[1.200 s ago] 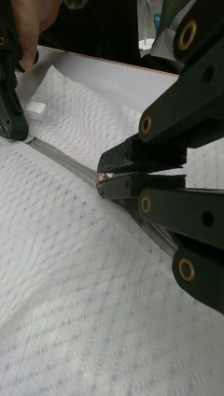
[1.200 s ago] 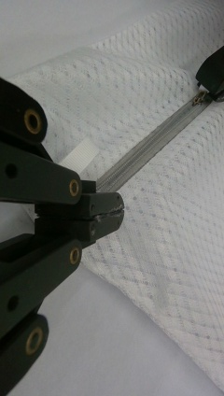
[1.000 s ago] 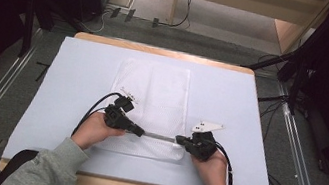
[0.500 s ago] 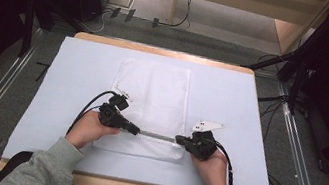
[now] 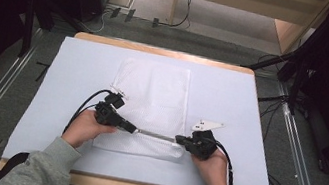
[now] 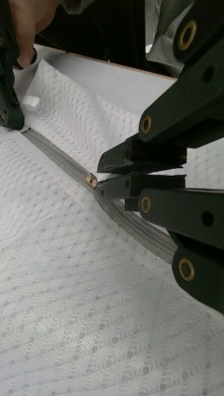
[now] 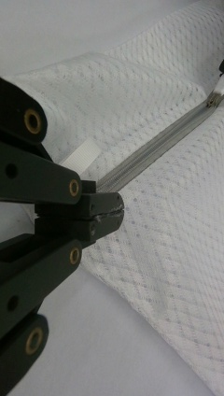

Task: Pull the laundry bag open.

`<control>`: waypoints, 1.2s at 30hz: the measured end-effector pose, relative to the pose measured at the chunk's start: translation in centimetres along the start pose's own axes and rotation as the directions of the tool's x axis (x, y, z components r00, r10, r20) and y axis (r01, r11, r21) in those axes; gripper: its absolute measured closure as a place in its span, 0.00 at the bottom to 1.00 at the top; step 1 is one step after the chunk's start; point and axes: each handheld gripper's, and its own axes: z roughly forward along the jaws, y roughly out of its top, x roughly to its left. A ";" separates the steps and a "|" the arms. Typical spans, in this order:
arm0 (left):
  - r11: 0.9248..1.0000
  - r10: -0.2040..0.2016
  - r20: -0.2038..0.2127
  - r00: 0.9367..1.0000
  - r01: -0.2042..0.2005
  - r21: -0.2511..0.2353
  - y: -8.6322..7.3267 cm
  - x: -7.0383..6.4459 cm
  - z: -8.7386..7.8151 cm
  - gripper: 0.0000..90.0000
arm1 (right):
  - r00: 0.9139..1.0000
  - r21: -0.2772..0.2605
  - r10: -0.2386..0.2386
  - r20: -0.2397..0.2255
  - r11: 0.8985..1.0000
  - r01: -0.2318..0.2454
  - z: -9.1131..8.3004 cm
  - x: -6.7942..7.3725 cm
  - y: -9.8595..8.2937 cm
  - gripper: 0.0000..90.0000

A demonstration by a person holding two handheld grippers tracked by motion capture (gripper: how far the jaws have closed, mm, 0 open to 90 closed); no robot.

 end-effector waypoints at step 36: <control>1.000 0.001 -0.048 0.999 0.000 0.019 0.3 -0.8 0.6 0.99 | 1.000 0.007 -0.015 0.023 1.000 0.015 0.0 0.3 0.1 1.00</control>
